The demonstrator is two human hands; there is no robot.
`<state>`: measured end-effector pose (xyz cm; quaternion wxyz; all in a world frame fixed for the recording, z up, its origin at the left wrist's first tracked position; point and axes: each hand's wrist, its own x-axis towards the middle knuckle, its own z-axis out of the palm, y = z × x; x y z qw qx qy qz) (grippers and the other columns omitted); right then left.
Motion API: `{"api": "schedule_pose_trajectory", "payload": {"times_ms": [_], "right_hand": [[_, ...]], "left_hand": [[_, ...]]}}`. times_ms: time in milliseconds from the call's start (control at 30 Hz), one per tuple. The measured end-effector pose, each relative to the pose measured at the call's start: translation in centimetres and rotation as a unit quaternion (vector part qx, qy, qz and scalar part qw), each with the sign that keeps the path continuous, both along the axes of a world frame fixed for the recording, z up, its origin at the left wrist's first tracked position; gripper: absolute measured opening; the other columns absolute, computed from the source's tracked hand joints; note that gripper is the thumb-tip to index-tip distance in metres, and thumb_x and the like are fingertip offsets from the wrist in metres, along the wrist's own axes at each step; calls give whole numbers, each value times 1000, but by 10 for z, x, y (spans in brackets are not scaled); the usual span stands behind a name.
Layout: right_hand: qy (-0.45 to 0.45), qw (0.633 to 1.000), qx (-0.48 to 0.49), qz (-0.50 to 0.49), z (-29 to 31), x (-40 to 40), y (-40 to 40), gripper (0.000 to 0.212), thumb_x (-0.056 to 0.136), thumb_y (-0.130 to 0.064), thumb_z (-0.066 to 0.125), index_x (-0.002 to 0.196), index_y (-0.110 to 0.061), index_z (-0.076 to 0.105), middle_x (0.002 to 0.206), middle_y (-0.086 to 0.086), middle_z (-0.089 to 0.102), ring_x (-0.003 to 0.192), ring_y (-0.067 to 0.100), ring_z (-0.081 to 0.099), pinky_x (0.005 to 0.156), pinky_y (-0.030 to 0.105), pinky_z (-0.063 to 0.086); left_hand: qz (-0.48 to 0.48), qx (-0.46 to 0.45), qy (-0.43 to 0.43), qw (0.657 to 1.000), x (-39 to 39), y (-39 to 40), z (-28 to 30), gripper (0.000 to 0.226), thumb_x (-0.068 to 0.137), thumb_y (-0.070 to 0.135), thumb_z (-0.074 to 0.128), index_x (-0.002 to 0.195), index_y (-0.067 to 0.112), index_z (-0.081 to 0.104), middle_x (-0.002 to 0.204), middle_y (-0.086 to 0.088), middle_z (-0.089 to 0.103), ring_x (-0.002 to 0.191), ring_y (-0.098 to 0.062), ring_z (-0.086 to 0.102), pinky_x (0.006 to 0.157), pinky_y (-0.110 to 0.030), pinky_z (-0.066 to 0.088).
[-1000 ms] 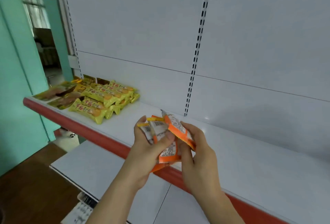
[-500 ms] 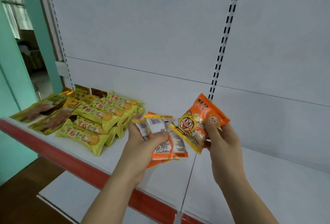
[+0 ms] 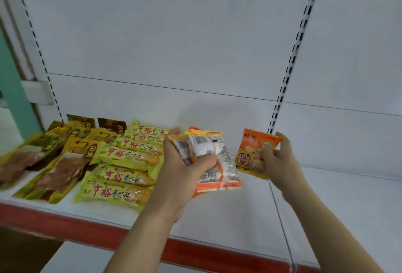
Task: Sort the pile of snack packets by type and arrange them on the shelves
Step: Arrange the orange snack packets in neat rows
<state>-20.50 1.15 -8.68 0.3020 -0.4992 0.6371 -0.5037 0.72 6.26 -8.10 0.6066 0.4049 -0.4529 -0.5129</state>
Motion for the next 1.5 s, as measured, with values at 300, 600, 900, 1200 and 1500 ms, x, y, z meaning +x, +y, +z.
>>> {"api": "schedule_pose_trajectory", "payload": {"times_ms": [300, 600, 900, 1200, 1500], "right_hand": [[402, 914, 26, 48, -53, 56, -37, 73, 100, -46, 49, 156, -37, 3, 152, 8, 32, 126, 32, 50, 95, 44, 50], [591, 792, 36, 151, -57, 69, -45, 49, 97, -53, 46, 143, -37, 42, 157, 0, 27, 134, 28, 38, 108, 45, 39], [547, 820, 42, 163, -53, 67, -50, 66, 97, -50, 52, 154, -32, 23, 160, 3, 26, 136, 32, 39, 107, 48, 41], [40, 985, 3, 167, 3, 63, 52, 32, 92, -55, 57, 101, -31, 75, 85, -6, 76, 76, 11, 71, 71, 31, 59], [-221, 968, 22, 118, -9, 61, 66, 17, 95, -17, 66, 107, -6, 68, 94, 12, 77, 86, 28, 75, 83, 50, 60]], "left_hand": [[-85, 37, -5, 996, 43, 9, -10, 78, 88, -2, 72, 146, 37, 38, 109, -1, 78, 96, -29, 77, 79, -47, 63], [-78, 58, -2, 995, 37, 10, -19, 71, 89, -5, 71, 140, 35, 42, 103, 2, 79, 92, -21, 78, 68, -32, 62], [-71, 80, 17, 994, 30, 6, -30, 64, 89, -6, 71, 137, 28, 46, 107, -2, 78, 95, -24, 78, 69, -35, 62], [-30, 41, 7, 999, 19, -1, -30, 71, 83, 3, 81, 133, 37, 45, 108, 5, 79, 97, -18, 77, 76, -37, 64], [-72, 17, -12, 997, 6, 1, -26, 66, 83, 41, 73, 140, 34, 41, 121, 6, 75, 105, -19, 75, 78, -44, 64]]}}
